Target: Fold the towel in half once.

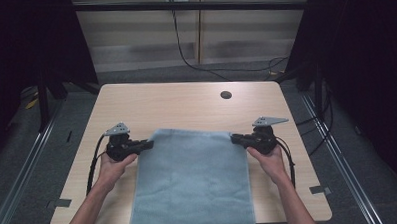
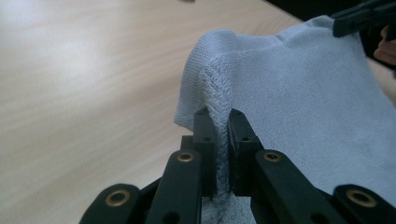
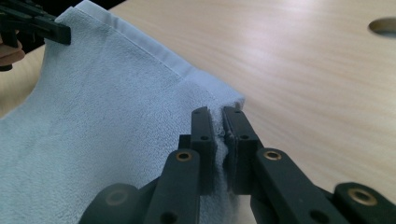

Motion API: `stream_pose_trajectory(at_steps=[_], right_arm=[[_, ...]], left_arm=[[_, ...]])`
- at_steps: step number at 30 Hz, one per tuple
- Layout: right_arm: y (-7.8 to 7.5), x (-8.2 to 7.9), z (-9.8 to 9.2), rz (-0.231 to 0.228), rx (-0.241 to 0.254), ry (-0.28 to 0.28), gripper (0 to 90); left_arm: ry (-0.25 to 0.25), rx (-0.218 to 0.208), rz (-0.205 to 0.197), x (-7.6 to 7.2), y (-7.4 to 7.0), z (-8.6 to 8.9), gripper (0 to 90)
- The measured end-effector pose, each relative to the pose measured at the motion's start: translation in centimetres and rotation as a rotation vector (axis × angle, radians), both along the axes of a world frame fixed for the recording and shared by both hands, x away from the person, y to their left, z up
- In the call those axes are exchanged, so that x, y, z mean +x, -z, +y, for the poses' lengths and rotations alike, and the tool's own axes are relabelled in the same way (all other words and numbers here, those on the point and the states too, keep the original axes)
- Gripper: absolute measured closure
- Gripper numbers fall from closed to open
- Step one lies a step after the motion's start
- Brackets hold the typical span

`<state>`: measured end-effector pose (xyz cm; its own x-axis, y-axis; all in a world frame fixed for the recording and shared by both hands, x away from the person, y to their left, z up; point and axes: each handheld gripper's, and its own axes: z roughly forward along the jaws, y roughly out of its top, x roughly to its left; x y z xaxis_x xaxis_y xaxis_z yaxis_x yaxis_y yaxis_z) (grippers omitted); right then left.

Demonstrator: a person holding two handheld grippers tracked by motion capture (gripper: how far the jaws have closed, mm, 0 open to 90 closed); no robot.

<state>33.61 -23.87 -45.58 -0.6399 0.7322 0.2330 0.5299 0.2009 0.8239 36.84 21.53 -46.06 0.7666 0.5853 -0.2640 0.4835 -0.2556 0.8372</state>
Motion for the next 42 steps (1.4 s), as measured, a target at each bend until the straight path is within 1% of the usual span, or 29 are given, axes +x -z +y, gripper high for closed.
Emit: stream_pose_trajectory(at_steps=[1,2,3,6,7,9,11,13,15,16,17,18,19,22,25,26,27,28,29,30,31,33,35,37,38,39,42], right_arm=[[-0.4,0.1,-0.1,-0.003,0.003,0.006,83.9],[-0.9,0.2,-0.3,-0.01,0.005,0.009,84.0],[-1.3,0.3,-0.4,-0.017,0.007,0.009,84.0],[-2.9,0.8,-0.6,-0.04,0.013,0.015,84.1],[-3.4,0.9,-0.6,-0.05,0.018,0.019,84.0],[-4.5,1.4,-0.7,-0.073,0.035,0.017,84.0],[-5.7,2.1,-0.9,-0.093,0.05,0.024,84.1],[-6.6,2.8,-1.1,-0.106,0.049,0.033,84.1],[-7.5,3.7,-1.1,-0.113,0.045,0.041,84.1],[-7.8,4.0,-1.2,-0.114,0.043,0.047,84.1],[-8.2,4.4,-1.2,-0.118,0.039,0.052,84.2],[-8.4,4.7,-1.2,-0.123,0.038,0.057,84.2],[-8.7,5.1,-1.2,-0.128,0.038,0.065,84.2],[-9.2,5.9,-1.3,-0.133,0.037,0.08,84.2],[-10.0,6.6,-1.5,-0.134,0.042,0.094,84.2],[-10.3,6.9,-1.6,-0.136,0.043,0.094,84.2],[-10.8,7.1,-1.6,-0.141,0.043,0.093,84.3],[-11.4,7.4,-1.6,-0.147,0.045,0.092,84.3],[-11.9,7.8,-1.6,-0.155,0.042,0.095,84.4],[-12.5,8.0,-1.6,-0.16,0.038,0.103,84.4],[-13.1,8.3,-1.6,-0.169,0.04,0.105,84.4],[-14.2,8.6,-1.8,-0.182,0.036,0.113,84.4],[-14.9,8.6,-1.9,-0.192,0.041,0.117,84.5],[-15.1,8.2,-1.9,-0.196,0.06,0.106,84.5],[-15.0,7.8,-1.8,-0.199,0.063,0.099,84.5],[-14.8,7.4,-1.7,-0.196,0.061,0.094,84.5],[-14.0,5.8,-1.4,-0.175,0.087,0.043,84.5]], left_arm=[[0.002,0.005,-0.01,0.1,-0.3,0.0,84.2],[-0.002,-0.002,-0.018,0.3,-0.6,0.0,84.2],[-0.008,-0.011,-0.016,0.5,-0.9,-0.1,84.2],[-0.023,-0.024,-0.038,1.4,-2.2,-0.1,84.2],[-0.031,-0.03,-0.05,1.7,-2.7,-0.2,84.2],[-0.041,-0.029,-0.071,2.4,-3.7,-0.2,84.2],[-0.048,-0.036,-0.083,3.2,-4.5,-0.3,84.3],[-0.05,-0.055,-0.083,4.2,-5.3,-0.4,84.3],[-0.054,-0.068,-0.085,4.8,-5.9,-0.6,84.3],[-0.055,-0.083,-0.079,5.2,-6.2,-0.6,84.2],[-0.06,-0.109,-0.075,5.6,-6.5,-0.6,84.2],[-0.062,-0.123,-0.074,5.9,-6.9,-0.8,84.2],[-0.061,-0.114,-0.089,6.1,-7.3,-0.9,84.3],[-0.062,-0.119,-0.101,6.7,-8.3,-1.1,84.3],[-0.068,-0.127,-0.108,7.5,-9.2,-1.0,84.3],[-0.076,-0.137,-0.103,7.8,-9.5,-1.0,84.3],[-0.088,-0.125,-0.098,8.3,-10.0,-1.3,84.4],[-0.091,-0.132,-0.102,8.6,-10.7,-1.4,84.4],[-0.083,-0.161,-0.112,8.8,-11.4,-1.5,84.4],[-0.079,-0.182,-0.122,8.9,-12.1,-1.7,84.4],[-0.081,-0.174,-0.14,8.9,-12.7,-1.8,84.4],[-0.085,-0.164,-0.157,8.9,-13.5,-1.8,84.5],[-0.082,-0.172,-0.165,8.6,-13.7,-1.5,84.5],[-0.078,-0.165,-0.171,8.0,-13.6,-1.3,84.4],[-0.074,-0.157,-0.172,7.6,-13.5,-1.2,84.5],[-0.067,-0.159,-0.17,7.0,-13.2,-1.0,84.4],[-0.051,-0.162,-0.167,5.5,-12.5,-0.6,84.4]])
